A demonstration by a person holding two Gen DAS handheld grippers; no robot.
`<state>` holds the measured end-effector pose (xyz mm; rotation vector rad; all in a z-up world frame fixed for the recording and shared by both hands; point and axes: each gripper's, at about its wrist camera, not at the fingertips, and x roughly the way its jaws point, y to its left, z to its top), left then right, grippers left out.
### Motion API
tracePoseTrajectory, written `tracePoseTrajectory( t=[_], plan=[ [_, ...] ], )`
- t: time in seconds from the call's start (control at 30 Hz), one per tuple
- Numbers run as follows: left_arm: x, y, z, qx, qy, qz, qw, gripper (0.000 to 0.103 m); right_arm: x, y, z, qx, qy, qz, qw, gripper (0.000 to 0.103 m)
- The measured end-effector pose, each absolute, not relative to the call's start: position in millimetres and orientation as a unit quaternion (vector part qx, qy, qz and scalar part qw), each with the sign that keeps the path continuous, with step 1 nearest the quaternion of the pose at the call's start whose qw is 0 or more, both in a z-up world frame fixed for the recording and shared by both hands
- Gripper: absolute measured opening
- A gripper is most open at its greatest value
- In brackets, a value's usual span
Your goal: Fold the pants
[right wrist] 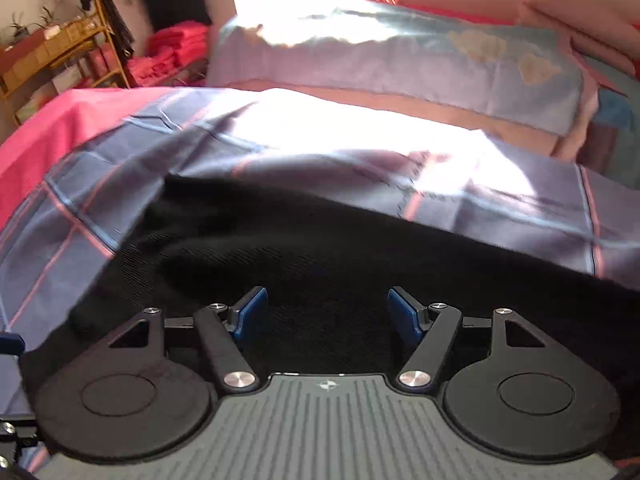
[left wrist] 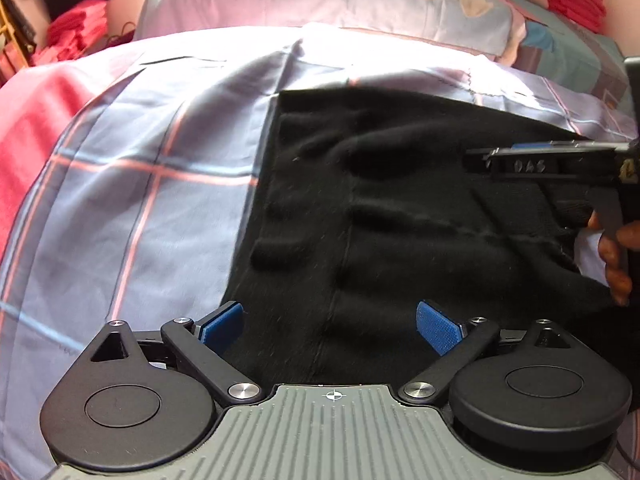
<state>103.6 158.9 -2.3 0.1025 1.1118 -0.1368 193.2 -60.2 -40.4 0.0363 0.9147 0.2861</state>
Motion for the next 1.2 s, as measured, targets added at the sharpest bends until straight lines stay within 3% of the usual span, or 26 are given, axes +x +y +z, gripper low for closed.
tracePoseTrajectory(
  t=[0.07,0.13,0.2,0.37,0.5,0.53,0.63,0.67,0.73,0.93,1.0,1.17,1.2],
  plan=[
    [123,142,-16,0.052,0.54,-0.069,0.837,0.103,202,-59,-40,-0.005,0.418,0.173,0.892,0.076],
    [136,128,-33,0.068,0.554,-0.063,0.828,0.103,200,-68,-26,-0.007,0.41,0.169,0.896,0.069],
    [140,120,-44,0.093,0.557,-0.052,0.823,0.103,183,-98,-7,0.014,0.391,0.151,0.908,0.074],
    [135,125,-45,0.086,0.55,-0.047,0.83,0.103,118,-229,14,0.084,0.34,0.006,0.937,0.08],
    [138,125,-43,0.086,0.551,-0.035,0.829,0.103,99,-337,-10,0.112,0.346,-0.136,0.921,0.082],
    [138,124,-43,0.085,0.551,-0.032,0.829,0.103,99,-362,-24,0.126,0.373,-0.155,0.906,0.08],
    [136,123,-43,0.083,0.552,-0.025,0.83,0.103,85,-410,-29,0.13,0.372,-0.203,0.896,0.046],
    [136,122,-42,0.083,0.554,-0.021,0.828,0.103,83,-415,-24,0.123,0.38,-0.246,0.883,0.051],
    [137,120,-40,0.08,0.563,-0.008,0.823,0.103,68,-415,-13,0.137,0.374,-0.237,0.886,0.068],
    [114,103,-9,0.069,0.552,-0.001,0.831,0.103,12,-312,23,0.081,0.384,-0.047,0.919,0.068],
    [99,90,-4,0.076,0.546,-0.013,0.834,0.103,-12,-277,26,0.083,0.403,0.024,0.911,0.064],
    [82,60,-35,0.101,0.581,-0.043,0.807,0.103,-34,-210,-6,0.033,0.471,0.109,0.875,0.059],
    [78,59,-39,0.108,0.572,-0.039,0.812,0.103,-33,-202,-17,0.004,0.491,0.103,0.865,0.052]
  ],
)
